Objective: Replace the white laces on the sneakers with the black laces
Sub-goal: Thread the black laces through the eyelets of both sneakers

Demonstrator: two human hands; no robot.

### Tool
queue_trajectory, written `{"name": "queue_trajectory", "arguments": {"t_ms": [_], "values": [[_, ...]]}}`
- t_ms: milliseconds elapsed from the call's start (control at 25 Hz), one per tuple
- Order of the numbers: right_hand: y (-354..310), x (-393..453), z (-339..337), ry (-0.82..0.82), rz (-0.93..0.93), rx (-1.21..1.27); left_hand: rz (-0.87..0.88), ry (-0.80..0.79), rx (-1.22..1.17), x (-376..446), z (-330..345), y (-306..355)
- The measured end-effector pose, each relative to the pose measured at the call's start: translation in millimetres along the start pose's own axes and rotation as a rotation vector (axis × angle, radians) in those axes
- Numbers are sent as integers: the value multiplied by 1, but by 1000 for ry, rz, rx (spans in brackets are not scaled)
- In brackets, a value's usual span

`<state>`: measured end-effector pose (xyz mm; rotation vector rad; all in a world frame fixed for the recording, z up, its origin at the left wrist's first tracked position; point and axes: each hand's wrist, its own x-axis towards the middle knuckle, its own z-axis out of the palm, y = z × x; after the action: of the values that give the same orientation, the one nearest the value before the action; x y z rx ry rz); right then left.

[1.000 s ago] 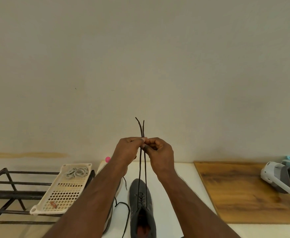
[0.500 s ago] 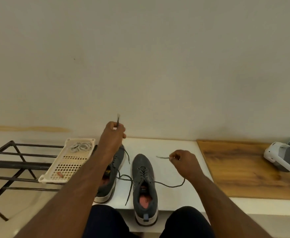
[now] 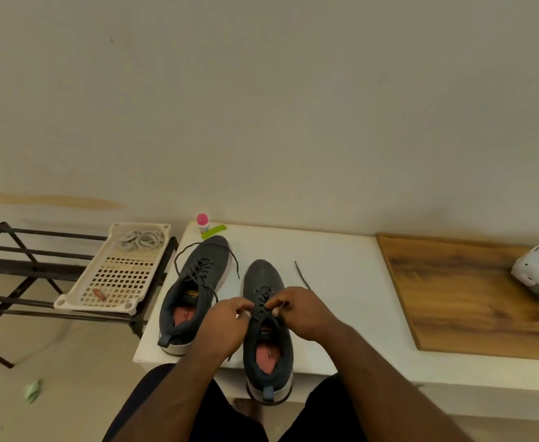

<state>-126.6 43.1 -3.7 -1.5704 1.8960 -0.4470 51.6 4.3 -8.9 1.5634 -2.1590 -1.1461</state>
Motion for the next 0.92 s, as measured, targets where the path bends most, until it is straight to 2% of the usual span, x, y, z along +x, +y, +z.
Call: {"name": "queue_trajectory", "arguments": {"t_ms": [80, 240, 440, 640, 720, 800, 920], "values": [[2, 5, 0, -22, -10, -36, -15, -39, -1, 6, 4, -6], [5, 9, 4, -1, -54, -101, 6, -17, -17, 12, 7, -13], [23, 9, 16, 99, 24, 33, 16, -51, -8, 13, 9, -19], [24, 11, 8, 127, 79, 230, 83, 112, 273, 24, 3, -2], [24, 16, 6, 110, 65, 190, 173, -21, 174, 35, 3, 7], [25, 19, 9, 73, 55, 146, 179, -132, 131, 42, 5, 9], [27, 22, 11, 81, 67, 163, 182, -128, 189, 51, 8, 6]]}}
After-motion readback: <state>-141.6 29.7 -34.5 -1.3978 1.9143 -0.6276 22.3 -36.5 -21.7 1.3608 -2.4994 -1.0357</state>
